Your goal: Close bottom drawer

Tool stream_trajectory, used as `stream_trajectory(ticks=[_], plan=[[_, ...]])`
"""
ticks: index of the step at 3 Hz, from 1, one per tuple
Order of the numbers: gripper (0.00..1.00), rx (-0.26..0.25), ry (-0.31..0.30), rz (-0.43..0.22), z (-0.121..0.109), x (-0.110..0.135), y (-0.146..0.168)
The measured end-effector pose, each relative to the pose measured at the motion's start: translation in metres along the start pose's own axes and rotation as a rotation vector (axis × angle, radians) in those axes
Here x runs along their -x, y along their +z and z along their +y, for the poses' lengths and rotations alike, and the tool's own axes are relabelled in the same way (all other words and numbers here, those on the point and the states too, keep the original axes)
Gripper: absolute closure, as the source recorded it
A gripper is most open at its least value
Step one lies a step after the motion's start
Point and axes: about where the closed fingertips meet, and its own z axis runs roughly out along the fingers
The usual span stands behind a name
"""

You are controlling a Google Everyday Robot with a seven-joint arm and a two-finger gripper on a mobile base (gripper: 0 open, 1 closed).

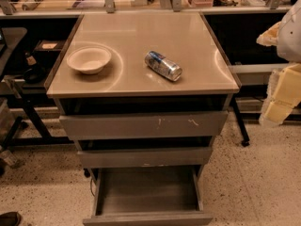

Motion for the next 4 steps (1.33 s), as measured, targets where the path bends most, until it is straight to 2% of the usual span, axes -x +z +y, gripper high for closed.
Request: stream_trajectory(ticks=[1, 2, 4], plan=[[0.0, 0.0, 0.0, 0.0, 0.0, 0.0, 0.0], [0.17, 0.0, 0.0, 0.0, 0.0, 0.0, 0.0], [0.64, 0.0, 0.0, 0.0, 0.0, 0.0, 0.0]])
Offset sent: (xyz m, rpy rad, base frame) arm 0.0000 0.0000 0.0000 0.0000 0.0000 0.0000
